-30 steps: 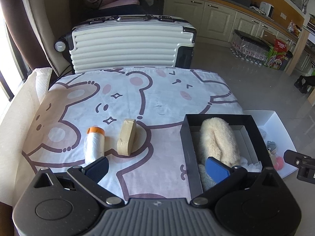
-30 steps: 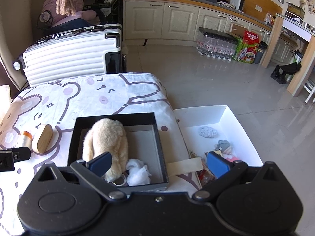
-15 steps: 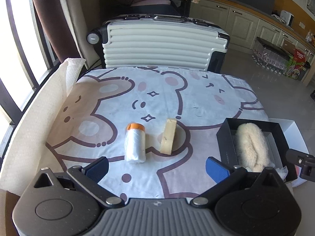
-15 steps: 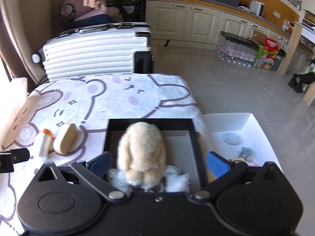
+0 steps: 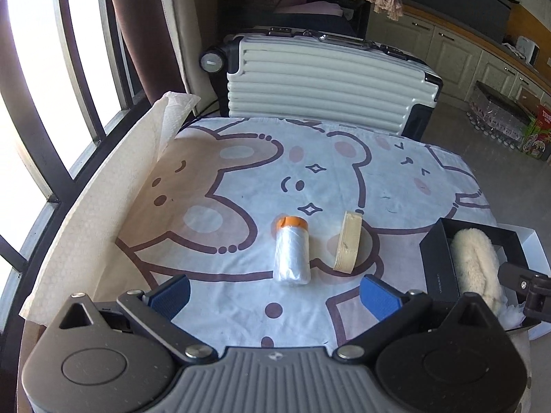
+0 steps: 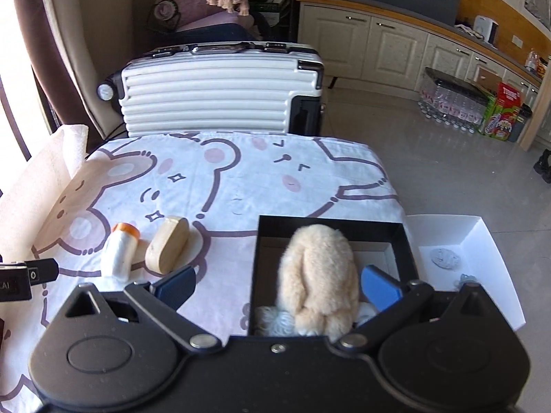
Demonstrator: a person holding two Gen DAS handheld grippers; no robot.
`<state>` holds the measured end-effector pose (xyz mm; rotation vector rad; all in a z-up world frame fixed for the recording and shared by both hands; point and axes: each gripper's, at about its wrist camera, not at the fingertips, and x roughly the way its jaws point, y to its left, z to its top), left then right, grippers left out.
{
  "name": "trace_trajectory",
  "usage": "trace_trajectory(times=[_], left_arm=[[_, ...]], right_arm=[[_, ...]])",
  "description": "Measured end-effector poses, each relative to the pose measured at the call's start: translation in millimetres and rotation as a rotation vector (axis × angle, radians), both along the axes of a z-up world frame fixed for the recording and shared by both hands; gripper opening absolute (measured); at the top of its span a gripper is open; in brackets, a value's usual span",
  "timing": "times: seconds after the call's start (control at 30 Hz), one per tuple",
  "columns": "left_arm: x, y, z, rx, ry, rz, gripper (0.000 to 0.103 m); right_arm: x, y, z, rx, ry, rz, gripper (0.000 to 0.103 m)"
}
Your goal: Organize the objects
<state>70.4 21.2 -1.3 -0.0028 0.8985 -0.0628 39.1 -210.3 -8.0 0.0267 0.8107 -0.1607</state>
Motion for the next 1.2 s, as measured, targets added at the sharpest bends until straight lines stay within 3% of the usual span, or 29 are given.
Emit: trace_trajectory(times=[0.8,1.2], left_arm=[[21.3,-5.4,-11.9,0.033,-0.004,-0.027,0.102],[57.5,-9.3,-45.5,-0.063,0.024,-0.05,0.081]], right_arm=[[17.0,19.8,-7.4,-0.015,-0.006,0.06,0.103],[54.3,36.4,-23.4,0.059,0.029,0.098,0.103]])
